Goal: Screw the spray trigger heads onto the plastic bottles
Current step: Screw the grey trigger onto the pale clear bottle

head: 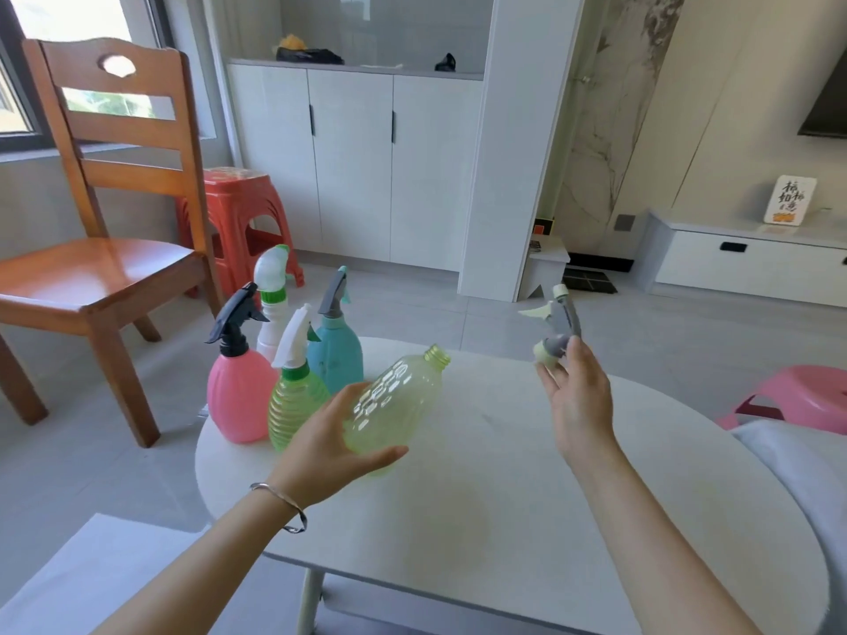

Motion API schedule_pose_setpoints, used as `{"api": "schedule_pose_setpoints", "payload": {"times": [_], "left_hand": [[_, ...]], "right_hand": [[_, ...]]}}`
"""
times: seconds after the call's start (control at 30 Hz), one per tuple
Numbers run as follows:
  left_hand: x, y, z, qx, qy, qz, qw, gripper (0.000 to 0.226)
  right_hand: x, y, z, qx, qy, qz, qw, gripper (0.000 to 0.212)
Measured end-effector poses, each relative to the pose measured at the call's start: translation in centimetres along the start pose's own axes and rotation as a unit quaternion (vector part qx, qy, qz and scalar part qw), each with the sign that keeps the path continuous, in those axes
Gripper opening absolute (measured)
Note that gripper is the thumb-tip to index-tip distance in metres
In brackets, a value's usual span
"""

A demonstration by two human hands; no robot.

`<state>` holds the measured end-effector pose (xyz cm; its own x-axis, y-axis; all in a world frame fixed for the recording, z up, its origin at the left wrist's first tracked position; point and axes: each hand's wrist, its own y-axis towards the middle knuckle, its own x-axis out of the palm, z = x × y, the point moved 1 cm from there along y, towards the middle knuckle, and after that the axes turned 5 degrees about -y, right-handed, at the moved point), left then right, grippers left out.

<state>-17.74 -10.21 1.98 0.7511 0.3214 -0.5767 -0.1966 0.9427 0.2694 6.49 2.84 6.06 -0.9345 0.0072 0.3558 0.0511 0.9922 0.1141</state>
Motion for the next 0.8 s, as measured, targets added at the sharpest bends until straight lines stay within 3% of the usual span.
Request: {"api": "schedule_pose_setpoints", "payload": {"times": [0.07,0.13,0.33,0.5,0.8], "left_hand": [[0.6,0.2,-0.5,-0.011,0.021,-0.004,1.000,0.090],[1.1,0.4,-0.9,-0.024,0.040,-0.004,0.999,0.091],[1.7,0.6,-1.4,-0.044,0.063,-0.009,0.997,0.098],[1.9,0.4,-1.7,-0.040,0.076,-0.025,0.996,0.091],[2.1,0.2,-1.6,-0.027,0.072,-0.043,0.996,0.091]], "right_hand": [[-1.4,0.7,-1.1,0.038,0.118,0.031,0.992,0.018],[-2.5,1.2,-1.8,0.053,0.157,0.046,0.985,0.013],[-3.3,1.3,-2.5,0.044,0.157,0.073,0.984,0.014],[-4.0,1.7,-2.7,0.044,0.198,0.107,0.973,0.012],[-3.3,1.6,-2.2,0.054,0.218,0.097,0.970,0.009]]}}
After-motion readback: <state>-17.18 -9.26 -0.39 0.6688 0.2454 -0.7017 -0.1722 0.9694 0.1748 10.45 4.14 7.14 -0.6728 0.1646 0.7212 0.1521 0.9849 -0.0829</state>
